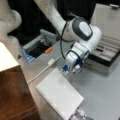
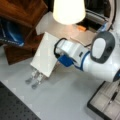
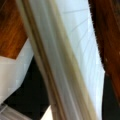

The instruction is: Open the box. Pick up the pen. Place the pen in the box. Pick up the book. Place the book on the shelf.

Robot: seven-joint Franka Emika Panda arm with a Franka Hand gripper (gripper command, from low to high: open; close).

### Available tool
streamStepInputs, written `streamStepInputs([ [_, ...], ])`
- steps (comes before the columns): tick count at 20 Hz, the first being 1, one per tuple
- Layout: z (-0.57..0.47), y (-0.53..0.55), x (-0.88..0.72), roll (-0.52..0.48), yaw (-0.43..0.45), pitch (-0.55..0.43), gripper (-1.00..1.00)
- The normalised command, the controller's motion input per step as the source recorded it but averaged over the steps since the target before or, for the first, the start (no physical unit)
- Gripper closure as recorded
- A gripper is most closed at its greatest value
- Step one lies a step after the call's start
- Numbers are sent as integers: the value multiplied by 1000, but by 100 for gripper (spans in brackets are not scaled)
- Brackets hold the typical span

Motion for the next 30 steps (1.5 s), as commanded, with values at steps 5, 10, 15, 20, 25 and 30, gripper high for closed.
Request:
streamStepInputs([
  [5, -167, 132, 298, -396, -142, -97, -100],
  [10, -179, 112, 257, -408, -118, -69, 100],
  [15, -194, 78, 215, -372, -68, -59, 100],
  [20, -150, 33, 170, -342, -40, -59, 100],
  [25, -115, -13, 116, -324, 8, -81, 100],
  [30, -120, -44, 74, -321, 48, -89, 100],
])
